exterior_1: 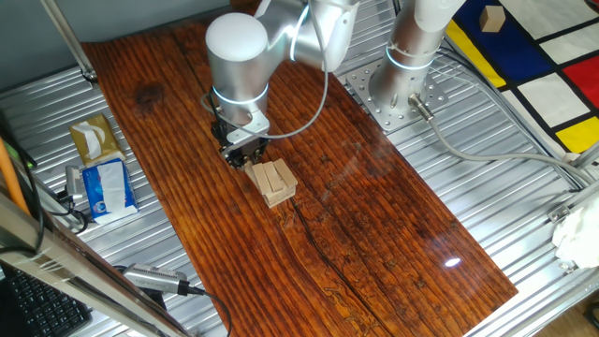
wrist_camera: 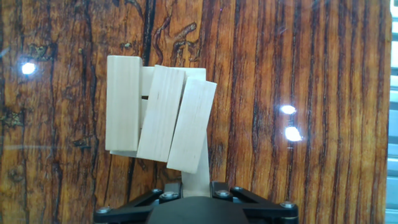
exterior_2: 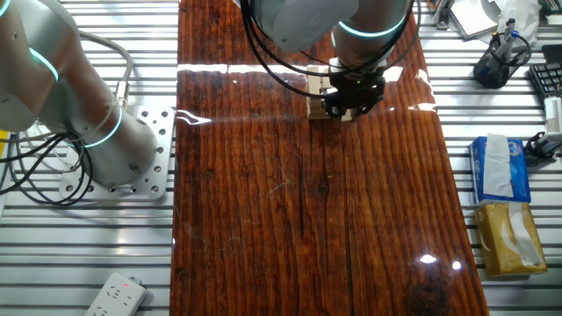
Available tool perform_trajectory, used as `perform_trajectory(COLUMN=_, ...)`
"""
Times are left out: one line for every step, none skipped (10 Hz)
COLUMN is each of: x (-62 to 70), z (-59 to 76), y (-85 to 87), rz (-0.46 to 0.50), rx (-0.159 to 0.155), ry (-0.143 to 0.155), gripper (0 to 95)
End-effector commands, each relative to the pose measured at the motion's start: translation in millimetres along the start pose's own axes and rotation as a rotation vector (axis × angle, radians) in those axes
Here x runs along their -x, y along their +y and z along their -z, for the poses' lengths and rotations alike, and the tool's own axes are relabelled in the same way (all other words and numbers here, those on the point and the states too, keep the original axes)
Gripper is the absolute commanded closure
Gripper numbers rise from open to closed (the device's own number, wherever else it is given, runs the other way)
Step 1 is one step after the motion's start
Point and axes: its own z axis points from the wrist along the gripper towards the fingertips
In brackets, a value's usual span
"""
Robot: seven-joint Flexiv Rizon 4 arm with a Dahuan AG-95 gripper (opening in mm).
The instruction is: Play Jenga
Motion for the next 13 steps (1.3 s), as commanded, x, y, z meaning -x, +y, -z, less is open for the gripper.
perform_trajectory(x=-0.8, z=-0.3, y=-0.2, rz=0.001, rx=-0.001, ry=-0.001, gripper=95.0)
perform_trajectory(x=-1.0, z=-0.6, y=-0.3, rz=0.001, rx=-0.001, ry=-0.001, gripper=95.0)
perform_trajectory(x=-1.7, z=-1.0, y=-0.3, rz=0.004, rx=-0.002, ry=-0.002, gripper=95.0)
perform_trajectory(x=-3.3, z=-0.8, y=-0.4, rz=0.006, rx=-0.002, ry=-0.002, gripper=95.0)
perform_trajectory(x=-4.3, z=-0.7, y=-0.4, rz=0.007, rx=-0.002, ry=-0.004, gripper=95.0)
perform_trajectory(x=-5.2, z=-0.7, y=-0.4, rz=0.006, rx=-0.002, ry=-0.003, gripper=95.0)
perform_trajectory(x=-6.0, z=-1.0, y=-0.5, rz=0.006, rx=-0.002, ry=-0.001, gripper=95.0)
perform_trajectory(x=-6.9, z=-1.4, y=-0.6, rz=0.007, rx=-0.003, ry=0.0, gripper=95.0)
perform_trajectory(x=-9.5, z=-1.7, y=-0.6, rz=0.006, rx=-0.003, ry=-0.001, gripper=95.0)
perform_trajectory(x=-12.1, z=-1.4, y=-0.6, rz=0.004, rx=-0.003, ry=-0.003, gripper=95.0)
perform_trajectory(x=-14.1, z=-1.0, y=-0.6, rz=0.002, rx=-0.003, ry=-0.002, gripper=95.0)
perform_trajectory(x=-17.6, z=-0.3, y=-0.4, rz=0.002, rx=-0.003, ry=-0.001, gripper=95.0)
perform_trajectory(x=-21.2, z=0.7, y=-0.2, rz=0.002, rx=-0.003, ry=0.0, gripper=95.0)
